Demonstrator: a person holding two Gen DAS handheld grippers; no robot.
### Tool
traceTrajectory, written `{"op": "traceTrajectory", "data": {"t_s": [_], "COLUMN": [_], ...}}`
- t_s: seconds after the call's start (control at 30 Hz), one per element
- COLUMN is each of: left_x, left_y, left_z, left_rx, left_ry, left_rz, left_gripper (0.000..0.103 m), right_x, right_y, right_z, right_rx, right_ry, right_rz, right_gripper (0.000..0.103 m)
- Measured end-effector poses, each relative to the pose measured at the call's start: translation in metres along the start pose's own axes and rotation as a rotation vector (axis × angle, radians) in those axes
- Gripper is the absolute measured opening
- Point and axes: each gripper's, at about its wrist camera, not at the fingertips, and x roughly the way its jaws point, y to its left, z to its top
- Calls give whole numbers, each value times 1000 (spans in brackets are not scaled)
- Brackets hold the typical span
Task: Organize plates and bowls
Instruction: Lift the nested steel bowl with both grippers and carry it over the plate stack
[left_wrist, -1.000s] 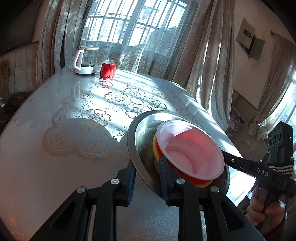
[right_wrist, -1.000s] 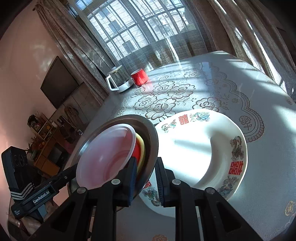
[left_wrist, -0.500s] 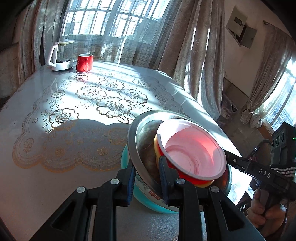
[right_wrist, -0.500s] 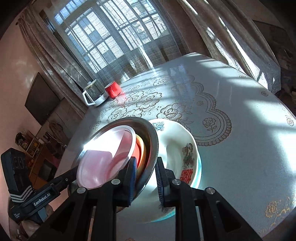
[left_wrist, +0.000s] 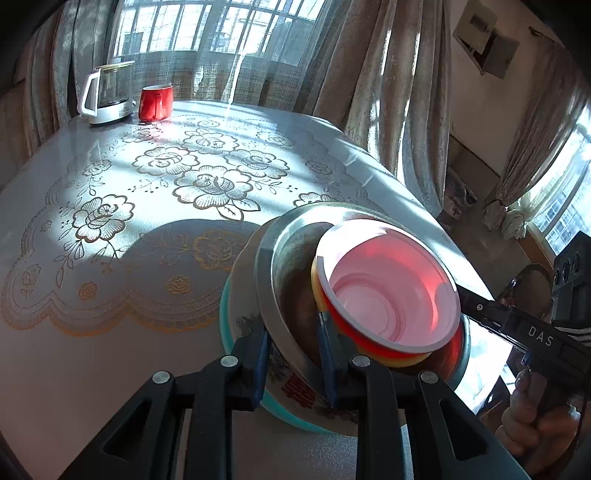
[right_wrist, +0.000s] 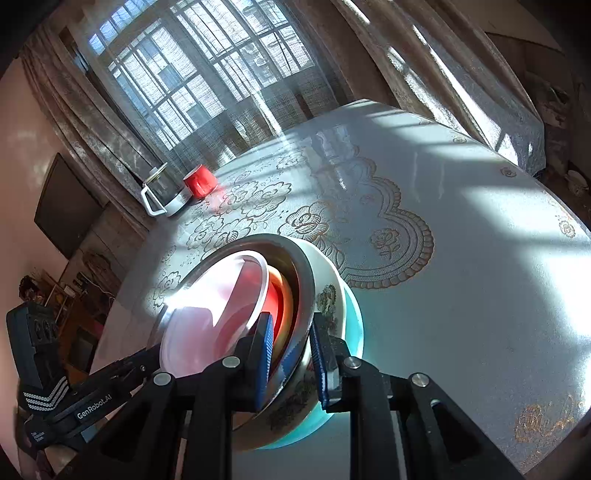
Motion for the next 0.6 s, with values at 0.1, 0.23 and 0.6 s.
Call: {"op": "traceTrajectory", "data": {"t_s": [0.1,0.23,0.6], "left_x": [1,-3,-8], "left_y": [1,0,-1], "left_z": [0,0,-4], "left_rx": [-7,-4,-18], "left_ry": [4,-1,13], "left_rz": [-5,-15,-23], "left_gripper": [25,25,25], "right_x": [1,2,7], "right_y": [0,-2,-2], "right_z": [0,0,-1], "right_rx": [-2,12,28], "right_ry": [-1,5,34], "right_rz": [1,8,21], "right_gripper": [20,20,19]}}
